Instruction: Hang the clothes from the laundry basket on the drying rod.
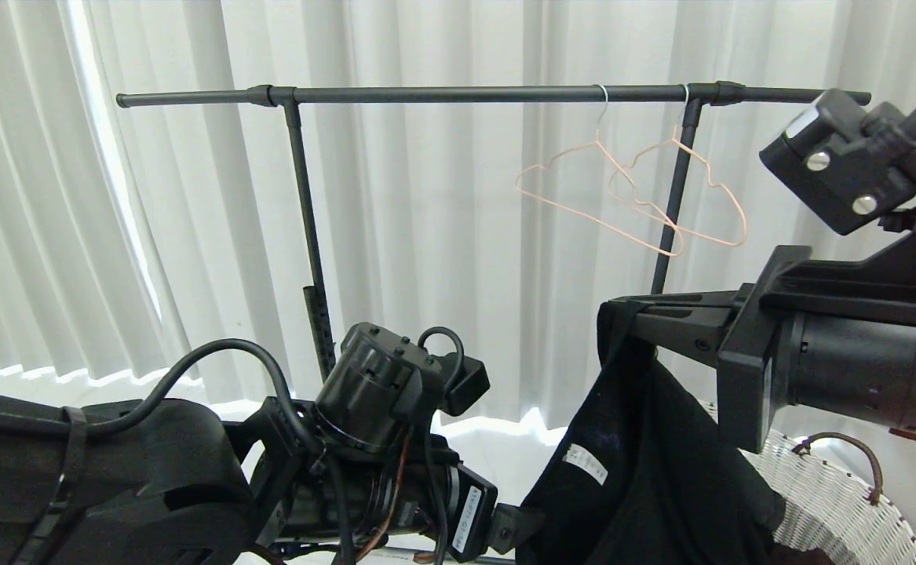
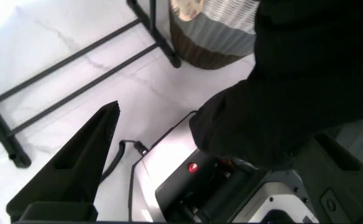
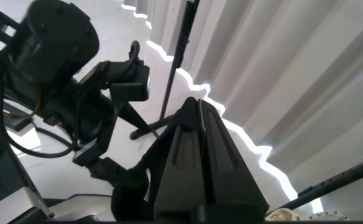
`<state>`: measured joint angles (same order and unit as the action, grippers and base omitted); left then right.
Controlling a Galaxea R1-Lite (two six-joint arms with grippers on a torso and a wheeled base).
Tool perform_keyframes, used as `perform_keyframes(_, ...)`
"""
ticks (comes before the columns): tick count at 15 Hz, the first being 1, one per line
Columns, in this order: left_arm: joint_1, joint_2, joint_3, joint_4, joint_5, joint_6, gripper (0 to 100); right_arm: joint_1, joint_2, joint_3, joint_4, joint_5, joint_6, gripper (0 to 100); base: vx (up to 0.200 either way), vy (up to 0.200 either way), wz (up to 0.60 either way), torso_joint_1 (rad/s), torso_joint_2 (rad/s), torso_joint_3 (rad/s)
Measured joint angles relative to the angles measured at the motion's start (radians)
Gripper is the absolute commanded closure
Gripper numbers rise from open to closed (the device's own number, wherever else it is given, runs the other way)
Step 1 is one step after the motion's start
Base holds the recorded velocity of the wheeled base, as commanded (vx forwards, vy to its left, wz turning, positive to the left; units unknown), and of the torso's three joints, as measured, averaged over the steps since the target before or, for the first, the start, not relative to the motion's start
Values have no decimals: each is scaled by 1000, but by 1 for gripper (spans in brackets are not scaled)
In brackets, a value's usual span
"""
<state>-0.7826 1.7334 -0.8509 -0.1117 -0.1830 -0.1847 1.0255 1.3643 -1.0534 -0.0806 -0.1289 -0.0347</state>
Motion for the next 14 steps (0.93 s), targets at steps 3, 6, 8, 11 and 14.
perform_keyframes(3, 4, -4, 1, -36, -12, 1, 0, 9, 0, 2, 0, 0, 0, 100, 0, 0, 0, 0, 0, 0)
perform_keyframes(6, -8, -14, 15, -106, -68, 2, 0, 12, 1, 3, 1, 0, 0, 100, 0, 0, 0, 0, 0, 0)
perform_keyframes(8, -8, -14, 21, -120, -79, 2, 0, 17, 1, 2, 1, 0, 0, 100, 0, 0, 0, 0, 0, 0)
perform_keyframes(11, -9, -15, 36, -120, -81, 6, 100, 24, 1, 1, 1, 0, 0, 100, 0, 0, 0, 0, 0, 0)
perform_keyframes(14, -7, -16, 65, -120, -75, 52, 100, 26, 1, 1, 1, 0, 0, 100, 0, 0, 0, 0, 0, 0)
